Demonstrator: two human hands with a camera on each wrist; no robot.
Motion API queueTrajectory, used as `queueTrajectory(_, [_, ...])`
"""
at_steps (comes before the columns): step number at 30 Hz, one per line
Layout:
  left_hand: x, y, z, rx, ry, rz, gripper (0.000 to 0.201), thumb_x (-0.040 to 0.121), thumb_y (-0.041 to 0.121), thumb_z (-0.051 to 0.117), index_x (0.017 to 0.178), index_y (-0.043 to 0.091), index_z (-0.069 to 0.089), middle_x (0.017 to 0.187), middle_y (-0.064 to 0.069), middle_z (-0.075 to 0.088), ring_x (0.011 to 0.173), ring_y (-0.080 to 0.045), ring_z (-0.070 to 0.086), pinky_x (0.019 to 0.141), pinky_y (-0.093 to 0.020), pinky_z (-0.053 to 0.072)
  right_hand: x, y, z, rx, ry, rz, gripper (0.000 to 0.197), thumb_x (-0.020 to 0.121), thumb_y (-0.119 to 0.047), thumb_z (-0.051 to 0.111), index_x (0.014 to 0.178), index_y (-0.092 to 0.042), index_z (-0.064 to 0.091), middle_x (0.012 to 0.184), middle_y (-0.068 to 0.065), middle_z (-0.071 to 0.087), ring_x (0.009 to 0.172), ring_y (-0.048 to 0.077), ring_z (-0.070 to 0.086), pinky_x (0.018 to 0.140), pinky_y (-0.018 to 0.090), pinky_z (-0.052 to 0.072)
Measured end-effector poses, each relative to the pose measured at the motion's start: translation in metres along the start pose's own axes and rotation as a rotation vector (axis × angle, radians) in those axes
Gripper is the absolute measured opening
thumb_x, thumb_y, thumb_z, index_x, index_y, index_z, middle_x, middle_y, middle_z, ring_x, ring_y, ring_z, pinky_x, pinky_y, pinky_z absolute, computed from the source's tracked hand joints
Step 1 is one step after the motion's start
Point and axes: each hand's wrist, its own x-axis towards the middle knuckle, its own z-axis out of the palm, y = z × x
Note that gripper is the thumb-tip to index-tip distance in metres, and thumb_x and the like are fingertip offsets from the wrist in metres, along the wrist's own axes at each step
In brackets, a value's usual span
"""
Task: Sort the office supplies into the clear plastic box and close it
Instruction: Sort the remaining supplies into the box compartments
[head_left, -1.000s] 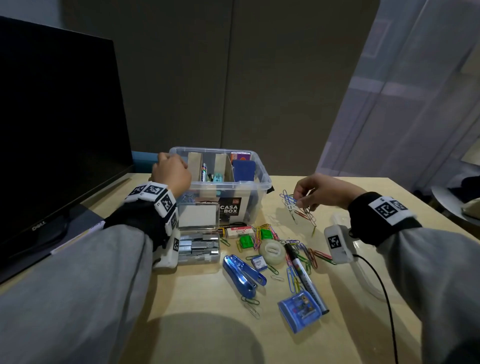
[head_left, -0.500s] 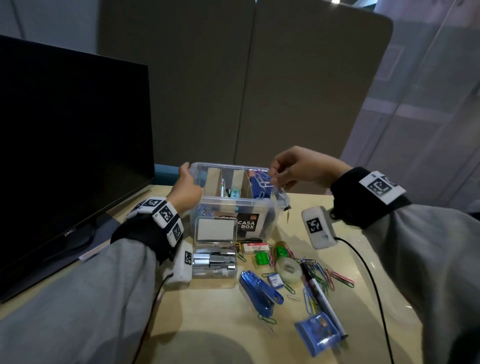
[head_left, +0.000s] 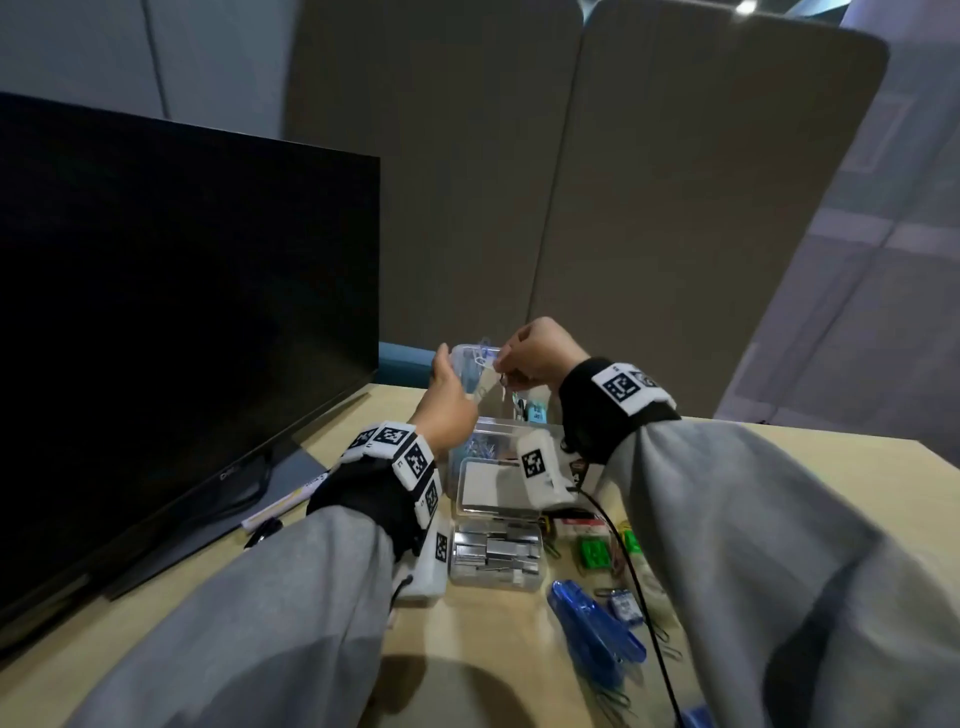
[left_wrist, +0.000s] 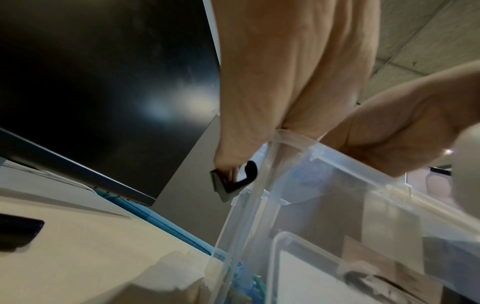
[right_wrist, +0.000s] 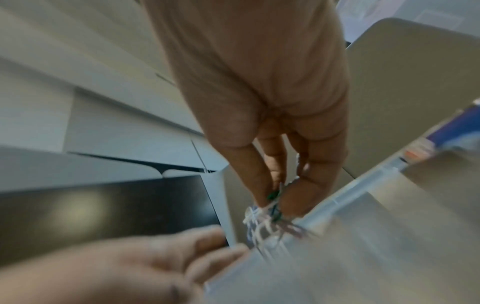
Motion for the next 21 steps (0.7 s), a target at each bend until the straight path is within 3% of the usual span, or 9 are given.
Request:
queueTrajectory(3, [0.001, 0.000, 0.000, 0.001, -0.008, 0.000, 0.088, 0.091, -0.014, 0.037, 0.155, 0.022, -0.013, 0.164, -0.005, -0.002, 0.150, -0.027, 0.010, 0.119, -0.041, 0.021, -0.003, 0.010, 0.010, 0.025, 0.048, -0.021, 0.010, 0.086, -0.002, 0.063, 0.080, 0.000, 0.070, 0.075, 0.016, 0.070, 0.066, 0.026, 0.070, 0.072, 0.038, 0.061])
queueTrajectory(7, [0.001, 0.000, 0.001, 0.004, -0.010, -0.003, 0.090, 0.091, -0.014, 0.038, 0.155, 0.023, -0.013, 0.164, -0.006, -0.002, 0.150, -0.027, 0.010, 0.119, -0.042, 0.022, -0.013, 0.014, 0.001, 0.080, -0.066, -0.103, 0.017, 0.093, -0.002, 0.056, 0.094, -0.006, 0.072, 0.088, 0.013, 0.070, 0.072, 0.022, 0.069, 0.061, 0.024, 0.058])
queueTrajectory(11, [0.001, 0.000, 0.002, 0.005, 0.000, 0.004, 0.089, 0.091, -0.014, 0.038, 0.155, 0.022, -0.011, 0.164, -0.007, -0.002, 0.149, -0.027, 0.011, 0.117, -0.040, 0.022, -0.023, 0.023, -0.012, 0.079, -0.119, -0.228, 0.019, 0.094, -0.001, 0.054, 0.102, -0.007, 0.070, 0.097, 0.017, 0.071, 0.086, 0.026, 0.071, 0.074, 0.025, 0.060])
queueTrajectory(15, [-0.001, 0.002, 0.002, 0.017, 0.024, 0.012, 0.085, 0.092, -0.013, 0.040, 0.155, 0.021, -0.006, 0.163, -0.008, 0.004, 0.147, -0.028, 0.018, 0.113, -0.039, 0.028, -0.029, 0.037, -0.021, 0.149, -0.101, -0.300, 0.026, 0.095, 0.005, 0.047, 0.101, -0.005, 0.069, 0.098, 0.016, 0.070, 0.087, 0.020, 0.068, 0.079, 0.026, 0.058])
queueTrajectory(18, [-0.002, 0.002, 0.003, 0.012, 0.032, 0.015, 0.082, 0.093, -0.011, 0.039, 0.155, 0.022, -0.002, 0.162, -0.009, 0.011, 0.143, -0.030, 0.027, 0.108, -0.039, 0.036, -0.033, 0.049, -0.031, 0.083, -0.026, -0.339, 0.027, 0.095, 0.004, 0.046, 0.101, -0.009, 0.070, 0.097, 0.003, 0.070, 0.090, 0.010, 0.065, 0.077, 0.021, 0.054])
queueTrajectory(21, [-0.001, 0.002, 0.004, 0.006, 0.029, 0.026, 0.077, 0.094, -0.011, 0.039, 0.155, 0.022, 0.005, 0.158, -0.010, 0.020, 0.136, -0.029, 0.036, 0.099, -0.034, 0.041, -0.039, 0.059, -0.041, -0.075, 0.025, -0.352, 0.021, 0.095, -0.004, 0.054, 0.100, -0.016, 0.071, 0.096, -0.007, 0.070, 0.094, 0.004, 0.064, 0.087, 0.021, 0.051])
